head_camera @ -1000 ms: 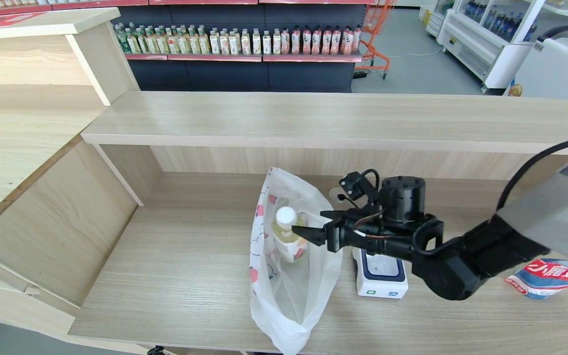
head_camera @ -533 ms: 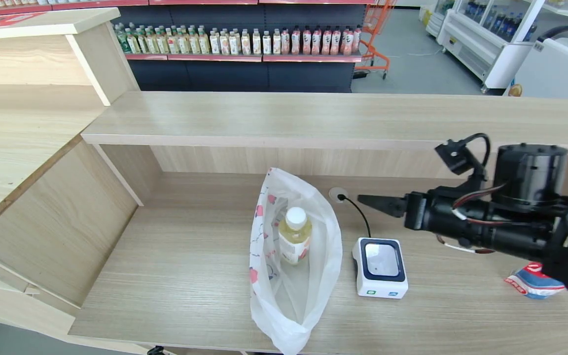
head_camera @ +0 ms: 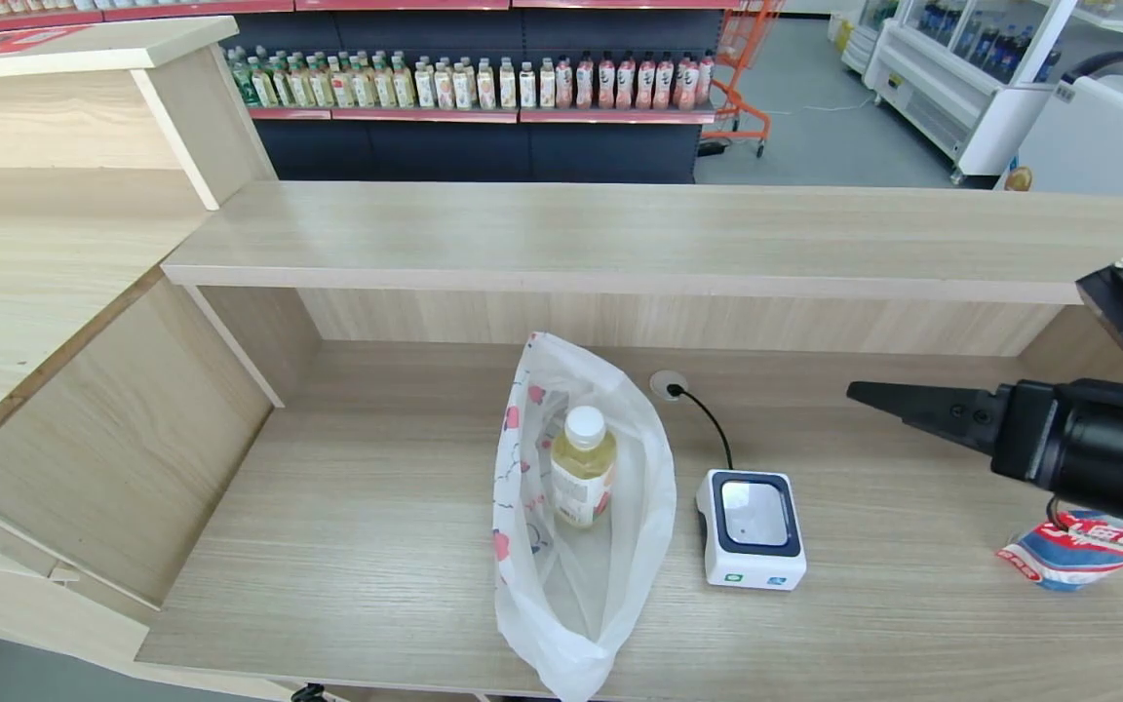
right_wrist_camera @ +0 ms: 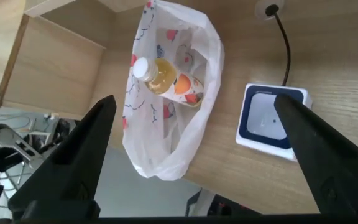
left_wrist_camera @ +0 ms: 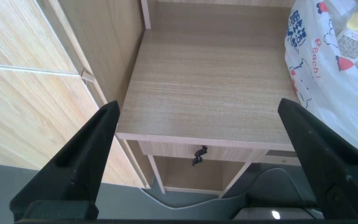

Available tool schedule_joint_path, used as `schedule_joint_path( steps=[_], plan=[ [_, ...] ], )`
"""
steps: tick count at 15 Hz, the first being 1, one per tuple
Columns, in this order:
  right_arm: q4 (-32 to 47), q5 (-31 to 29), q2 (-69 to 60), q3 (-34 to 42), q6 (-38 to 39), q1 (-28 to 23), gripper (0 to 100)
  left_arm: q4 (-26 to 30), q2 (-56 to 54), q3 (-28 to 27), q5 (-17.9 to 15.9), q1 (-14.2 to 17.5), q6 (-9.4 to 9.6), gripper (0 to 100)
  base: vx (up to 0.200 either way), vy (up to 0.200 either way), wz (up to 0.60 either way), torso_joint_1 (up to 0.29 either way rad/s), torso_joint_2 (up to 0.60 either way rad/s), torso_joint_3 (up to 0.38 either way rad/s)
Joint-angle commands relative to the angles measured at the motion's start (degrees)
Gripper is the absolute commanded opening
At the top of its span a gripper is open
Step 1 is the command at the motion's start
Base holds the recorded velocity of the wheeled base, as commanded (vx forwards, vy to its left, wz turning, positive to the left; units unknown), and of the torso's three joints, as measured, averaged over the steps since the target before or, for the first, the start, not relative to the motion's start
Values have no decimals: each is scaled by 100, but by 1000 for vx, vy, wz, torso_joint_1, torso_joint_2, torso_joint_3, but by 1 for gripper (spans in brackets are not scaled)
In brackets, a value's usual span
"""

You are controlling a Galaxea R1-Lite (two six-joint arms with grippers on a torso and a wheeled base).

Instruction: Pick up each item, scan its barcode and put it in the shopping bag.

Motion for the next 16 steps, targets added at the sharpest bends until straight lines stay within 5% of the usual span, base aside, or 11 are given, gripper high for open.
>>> schedule_joint_path(
  steps=[1, 6, 11, 16],
  plan=[
    [17, 1, -173, 23, -10, -218, 100, -1, -2, 1, 2, 0, -1, 100, 0, 0, 0, 0, 0, 0],
    [465, -16, -332, 155, -274, -913, 100, -1, -2, 1, 2, 0, -1, 100, 0, 0, 0, 0, 0, 0],
    [843, -16, -657, 313, -265, -965, 100, -1, -2, 1, 2, 0, -36, 100, 0, 0, 0, 0, 0, 0],
    [1186, -16, -929, 331, -257, -974, 100, -1, -2, 1, 2, 0, -27, 100, 0, -200, 0, -1, 0, 3]
  ],
)
